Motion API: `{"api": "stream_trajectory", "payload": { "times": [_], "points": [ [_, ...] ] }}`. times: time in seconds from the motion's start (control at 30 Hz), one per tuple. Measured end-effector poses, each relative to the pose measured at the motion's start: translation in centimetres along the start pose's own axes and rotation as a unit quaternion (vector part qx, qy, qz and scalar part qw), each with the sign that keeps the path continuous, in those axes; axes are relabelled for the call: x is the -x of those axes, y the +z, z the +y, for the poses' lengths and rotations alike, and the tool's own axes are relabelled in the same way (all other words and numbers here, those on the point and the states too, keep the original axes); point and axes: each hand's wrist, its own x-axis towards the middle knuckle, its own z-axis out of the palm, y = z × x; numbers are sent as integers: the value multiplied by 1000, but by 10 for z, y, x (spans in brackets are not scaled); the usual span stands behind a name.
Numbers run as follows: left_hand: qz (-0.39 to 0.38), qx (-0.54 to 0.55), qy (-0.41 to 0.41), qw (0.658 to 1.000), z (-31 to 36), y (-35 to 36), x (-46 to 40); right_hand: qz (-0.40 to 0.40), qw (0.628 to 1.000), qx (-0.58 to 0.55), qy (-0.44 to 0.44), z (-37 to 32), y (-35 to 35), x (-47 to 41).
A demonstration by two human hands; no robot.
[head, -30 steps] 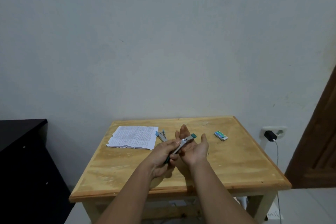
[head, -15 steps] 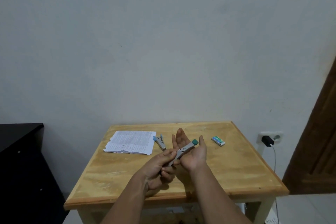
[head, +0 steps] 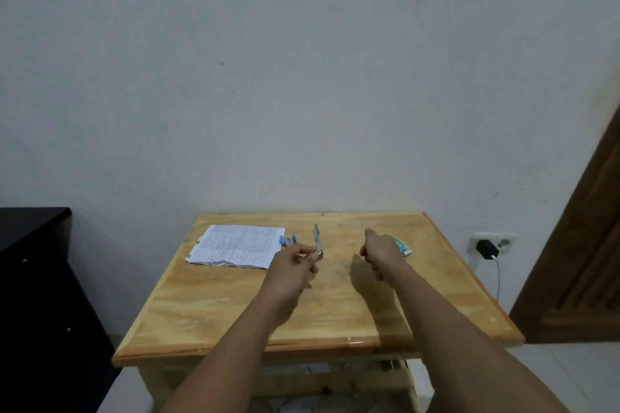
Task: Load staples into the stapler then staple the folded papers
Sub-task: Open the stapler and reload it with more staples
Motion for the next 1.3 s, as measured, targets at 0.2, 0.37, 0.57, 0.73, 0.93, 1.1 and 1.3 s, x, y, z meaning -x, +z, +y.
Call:
{"api": "stream_trajectory", "payload": {
  "times": [0.2, 0.37, 0.57, 0.73, 0.93, 1.1, 1.3],
  "points": [
    [74, -413, 159, 893, -18, 14, -6, -6, 924, 371, -89, -2, -36, -16],
    [37, -565, 177, 805, -25, 32, -12, -62, 917, 387, -74, 11, -35, -23],
    [25, -635, 147, 758, -11, 47, -16, -94, 965, 234, -76, 21, -43, -32],
    [20, -610, 115, 784, -8, 55, -15, -38, 989, 103, -98, 18, -56, -31],
    [10, -600, 124, 790, -8, 55, -12, 130, 941, 268, -161, 39, -72, -37],
    [19, -576, 130, 807, -12, 54, -13, 99, 902, 400, -127, 57, -63, -43],
    [23, -541, 130, 830, -10, 60, -11, 158, 891, 394, -159, 61, -57, -41]
  ]
}}
